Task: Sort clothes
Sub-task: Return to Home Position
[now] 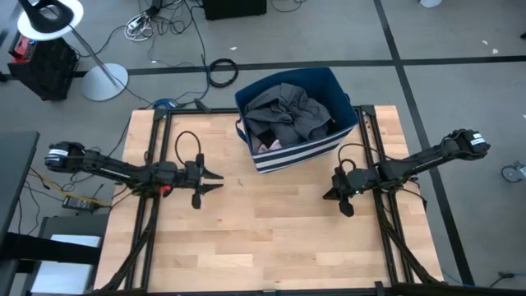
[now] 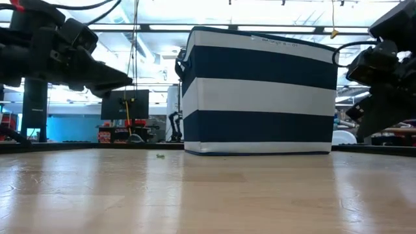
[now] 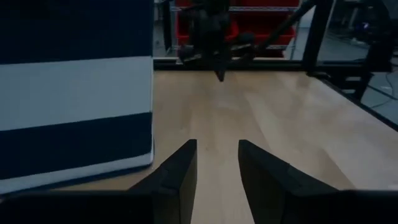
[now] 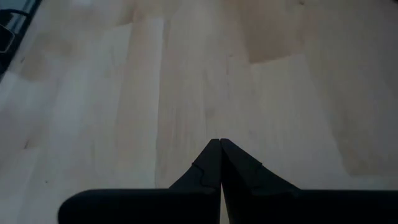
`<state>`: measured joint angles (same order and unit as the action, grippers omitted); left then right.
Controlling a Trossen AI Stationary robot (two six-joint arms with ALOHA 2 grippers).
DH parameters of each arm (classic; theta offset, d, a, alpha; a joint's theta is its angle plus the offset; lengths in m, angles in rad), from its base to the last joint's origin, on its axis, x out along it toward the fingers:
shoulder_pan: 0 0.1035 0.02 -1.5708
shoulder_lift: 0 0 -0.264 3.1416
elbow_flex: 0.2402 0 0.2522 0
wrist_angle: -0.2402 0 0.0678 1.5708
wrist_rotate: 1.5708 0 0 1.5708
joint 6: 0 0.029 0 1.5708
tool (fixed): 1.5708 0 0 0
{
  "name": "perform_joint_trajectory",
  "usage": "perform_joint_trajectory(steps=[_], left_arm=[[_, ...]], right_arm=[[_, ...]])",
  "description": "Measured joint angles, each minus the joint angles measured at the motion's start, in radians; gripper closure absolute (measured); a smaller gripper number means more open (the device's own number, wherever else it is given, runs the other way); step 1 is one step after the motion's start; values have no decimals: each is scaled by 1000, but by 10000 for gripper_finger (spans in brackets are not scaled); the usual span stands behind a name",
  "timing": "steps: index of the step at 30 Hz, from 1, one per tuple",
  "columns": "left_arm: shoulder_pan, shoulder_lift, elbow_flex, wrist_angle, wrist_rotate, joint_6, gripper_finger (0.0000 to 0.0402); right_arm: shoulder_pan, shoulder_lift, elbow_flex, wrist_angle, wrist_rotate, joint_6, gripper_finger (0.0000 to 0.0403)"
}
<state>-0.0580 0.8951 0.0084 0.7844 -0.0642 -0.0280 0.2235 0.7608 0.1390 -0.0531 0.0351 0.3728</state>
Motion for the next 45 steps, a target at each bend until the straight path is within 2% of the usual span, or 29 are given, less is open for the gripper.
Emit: perform_joint_trajectory(steps=[5,10,17,22,26,29,37,45], left_arm=[[73,-52,-1,-40,59,0,280],[122,-131,-1,-99,127,-2,280],[137,-295,-1,-285,148,-33,280],[137,-426,-1,-321,148,-16,280],[137,-531,-1,-410,149,-13,280],[137,-606,-1,-489,148,-31,280],[137,-772,-1,-604,148,-26,280],[137,-896,-2,-726,154,-34,280]], right_arm=[[-25,-111,0,-41,3,-8,399],[-34,-249,0,-158,39,-25,400],[-34,-456,0,-245,78,-47,400],[-34,-587,-8,-250,113,-89,400],[-34,-670,-52,-164,153,-124,400],[-35,-691,-67,-100,159,-181,400],[-55,-697,-71,-74,232,-235,400],[-82,-696,-86,20,238,-280,400]])
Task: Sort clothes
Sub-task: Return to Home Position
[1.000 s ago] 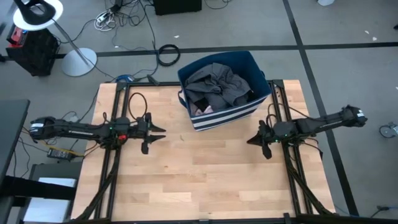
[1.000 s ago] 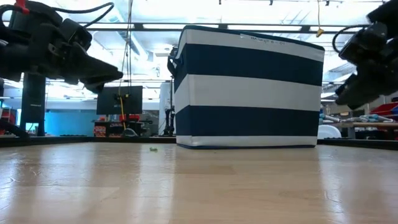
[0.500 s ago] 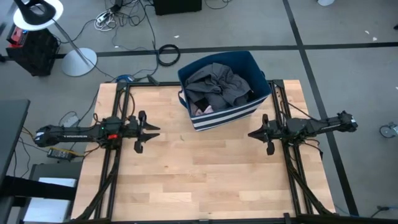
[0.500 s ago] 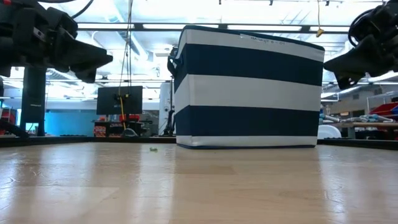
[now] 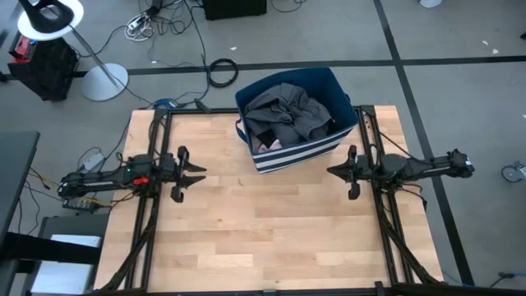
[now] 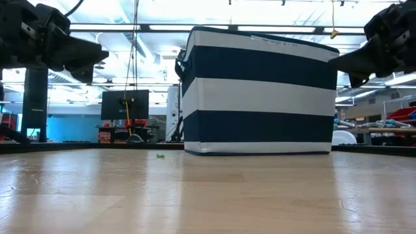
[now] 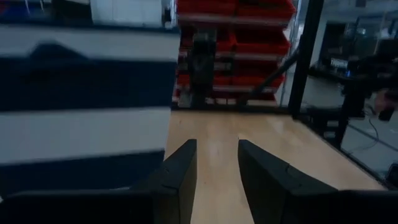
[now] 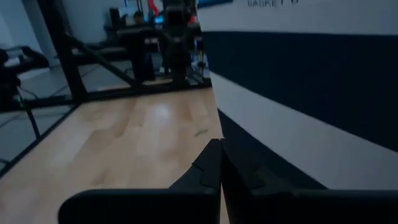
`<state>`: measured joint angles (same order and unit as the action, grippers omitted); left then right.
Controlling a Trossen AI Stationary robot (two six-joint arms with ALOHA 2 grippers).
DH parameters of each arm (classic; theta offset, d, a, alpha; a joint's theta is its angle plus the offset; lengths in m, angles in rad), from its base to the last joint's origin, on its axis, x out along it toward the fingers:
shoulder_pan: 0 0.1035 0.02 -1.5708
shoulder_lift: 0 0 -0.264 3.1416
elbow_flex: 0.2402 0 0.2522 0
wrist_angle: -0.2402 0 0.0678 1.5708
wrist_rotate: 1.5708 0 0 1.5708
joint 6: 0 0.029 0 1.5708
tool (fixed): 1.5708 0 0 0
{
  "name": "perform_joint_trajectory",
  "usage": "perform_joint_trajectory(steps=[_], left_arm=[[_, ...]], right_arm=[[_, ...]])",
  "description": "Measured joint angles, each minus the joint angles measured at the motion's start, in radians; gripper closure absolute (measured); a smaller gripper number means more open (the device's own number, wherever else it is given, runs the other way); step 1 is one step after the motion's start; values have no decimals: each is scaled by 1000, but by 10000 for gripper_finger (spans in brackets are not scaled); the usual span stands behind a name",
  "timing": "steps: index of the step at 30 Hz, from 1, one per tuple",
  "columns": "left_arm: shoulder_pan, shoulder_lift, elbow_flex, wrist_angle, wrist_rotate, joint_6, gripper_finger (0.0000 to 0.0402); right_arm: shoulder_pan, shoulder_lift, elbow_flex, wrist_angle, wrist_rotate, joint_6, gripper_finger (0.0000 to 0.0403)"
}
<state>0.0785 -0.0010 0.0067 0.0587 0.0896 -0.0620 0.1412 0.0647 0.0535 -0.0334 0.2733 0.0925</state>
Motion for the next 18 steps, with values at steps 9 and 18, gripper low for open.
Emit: perform_joint_trajectory(steps=[9,18], left_arm=[[0,1,0,-32,15,2,280],[-2,17,0,-32,18,-70,280]], right_arm=[[-1,17,-44,84,-41,-8,400],[-1,59,-44,83,-53,-61,390]])
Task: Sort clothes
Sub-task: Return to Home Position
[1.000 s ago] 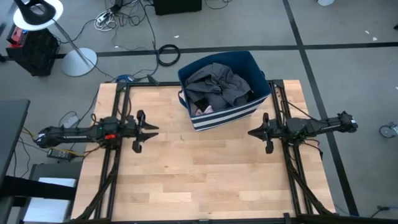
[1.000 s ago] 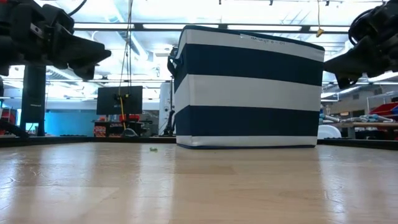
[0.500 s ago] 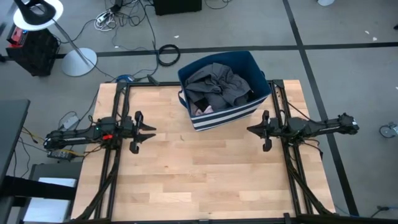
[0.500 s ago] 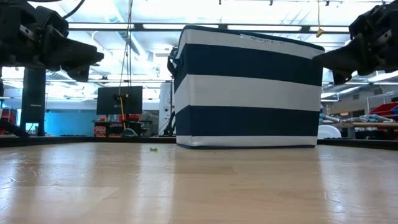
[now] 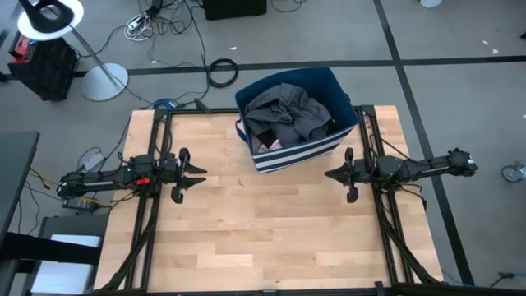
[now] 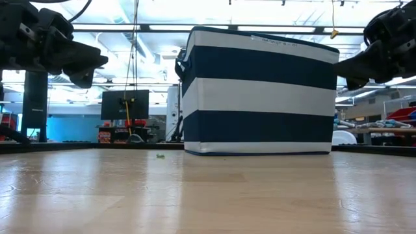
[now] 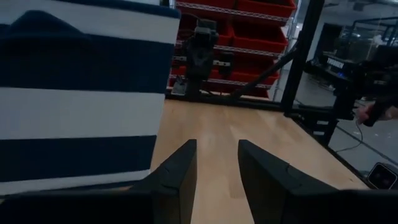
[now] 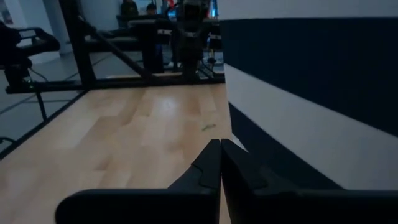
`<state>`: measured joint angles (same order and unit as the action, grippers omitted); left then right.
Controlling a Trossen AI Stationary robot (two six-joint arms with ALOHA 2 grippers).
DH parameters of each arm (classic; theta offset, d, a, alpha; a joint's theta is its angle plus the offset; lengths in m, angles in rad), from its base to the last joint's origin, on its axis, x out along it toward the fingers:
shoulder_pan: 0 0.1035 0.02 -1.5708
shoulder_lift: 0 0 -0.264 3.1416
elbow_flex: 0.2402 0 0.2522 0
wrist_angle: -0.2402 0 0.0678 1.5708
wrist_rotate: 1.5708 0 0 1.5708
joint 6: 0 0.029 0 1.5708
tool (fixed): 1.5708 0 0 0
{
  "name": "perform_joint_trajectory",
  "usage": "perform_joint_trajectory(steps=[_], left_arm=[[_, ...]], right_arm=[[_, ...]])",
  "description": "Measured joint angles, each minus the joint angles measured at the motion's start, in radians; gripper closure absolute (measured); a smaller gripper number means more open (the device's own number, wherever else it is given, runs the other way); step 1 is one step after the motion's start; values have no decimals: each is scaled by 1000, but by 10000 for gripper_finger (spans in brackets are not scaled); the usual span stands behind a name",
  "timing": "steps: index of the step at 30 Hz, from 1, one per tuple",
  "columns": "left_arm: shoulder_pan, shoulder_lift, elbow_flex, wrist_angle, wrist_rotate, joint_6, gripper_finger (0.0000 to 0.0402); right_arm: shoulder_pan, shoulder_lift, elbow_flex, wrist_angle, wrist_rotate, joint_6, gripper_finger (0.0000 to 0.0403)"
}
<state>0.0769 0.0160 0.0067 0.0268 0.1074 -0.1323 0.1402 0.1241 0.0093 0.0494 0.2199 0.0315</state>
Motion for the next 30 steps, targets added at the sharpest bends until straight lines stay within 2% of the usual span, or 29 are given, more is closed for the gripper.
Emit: perform_joint_trajectory(steps=[25,30], left_arm=[[0,1,0,4,0,-3,280],[0,2,0,5,0,-3,280]], right_arm=[[0,9,0,-2,-7,-26,389],[0,66,0,-5,-15,-26,387]])
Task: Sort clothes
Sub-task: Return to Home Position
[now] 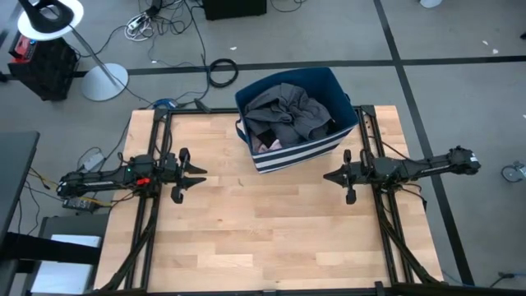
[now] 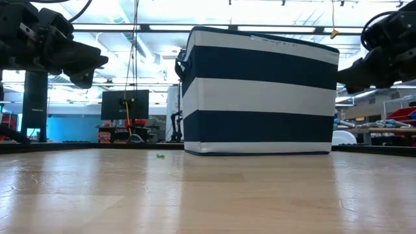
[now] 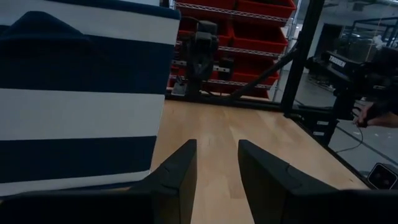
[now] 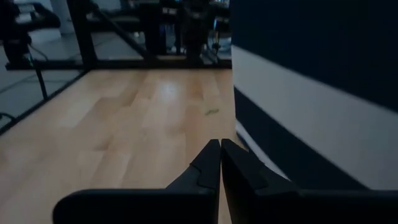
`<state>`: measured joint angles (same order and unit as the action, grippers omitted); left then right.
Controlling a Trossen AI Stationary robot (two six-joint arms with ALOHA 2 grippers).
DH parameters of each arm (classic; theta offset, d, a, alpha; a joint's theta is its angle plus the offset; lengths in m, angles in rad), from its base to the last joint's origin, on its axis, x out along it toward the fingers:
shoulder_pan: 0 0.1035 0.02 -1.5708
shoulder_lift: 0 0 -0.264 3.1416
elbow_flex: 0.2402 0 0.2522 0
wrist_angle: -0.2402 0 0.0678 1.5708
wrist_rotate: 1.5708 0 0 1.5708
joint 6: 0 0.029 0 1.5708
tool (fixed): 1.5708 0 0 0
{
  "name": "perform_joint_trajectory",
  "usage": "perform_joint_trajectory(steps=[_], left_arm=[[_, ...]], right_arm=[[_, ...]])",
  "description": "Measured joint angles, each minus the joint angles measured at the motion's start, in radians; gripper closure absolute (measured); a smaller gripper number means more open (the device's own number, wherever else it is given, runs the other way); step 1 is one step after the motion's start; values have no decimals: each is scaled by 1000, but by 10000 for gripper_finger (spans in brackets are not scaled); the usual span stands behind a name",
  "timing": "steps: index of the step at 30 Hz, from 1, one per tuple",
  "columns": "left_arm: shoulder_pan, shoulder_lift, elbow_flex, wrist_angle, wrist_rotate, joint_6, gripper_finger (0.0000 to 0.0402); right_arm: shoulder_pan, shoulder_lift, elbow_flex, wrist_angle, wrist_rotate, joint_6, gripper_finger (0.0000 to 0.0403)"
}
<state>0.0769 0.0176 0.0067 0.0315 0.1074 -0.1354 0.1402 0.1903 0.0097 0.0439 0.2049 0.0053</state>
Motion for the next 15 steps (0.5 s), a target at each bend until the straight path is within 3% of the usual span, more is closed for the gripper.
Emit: perform_joint_trajectory(steps=[8,15], left_arm=[[0,0,0,0,0,0,280],[0,0,0,0,0,0,280]], right_arm=[[0,136,0,-2,-4,0,391],[0,172,0,26,-3,0,389]])
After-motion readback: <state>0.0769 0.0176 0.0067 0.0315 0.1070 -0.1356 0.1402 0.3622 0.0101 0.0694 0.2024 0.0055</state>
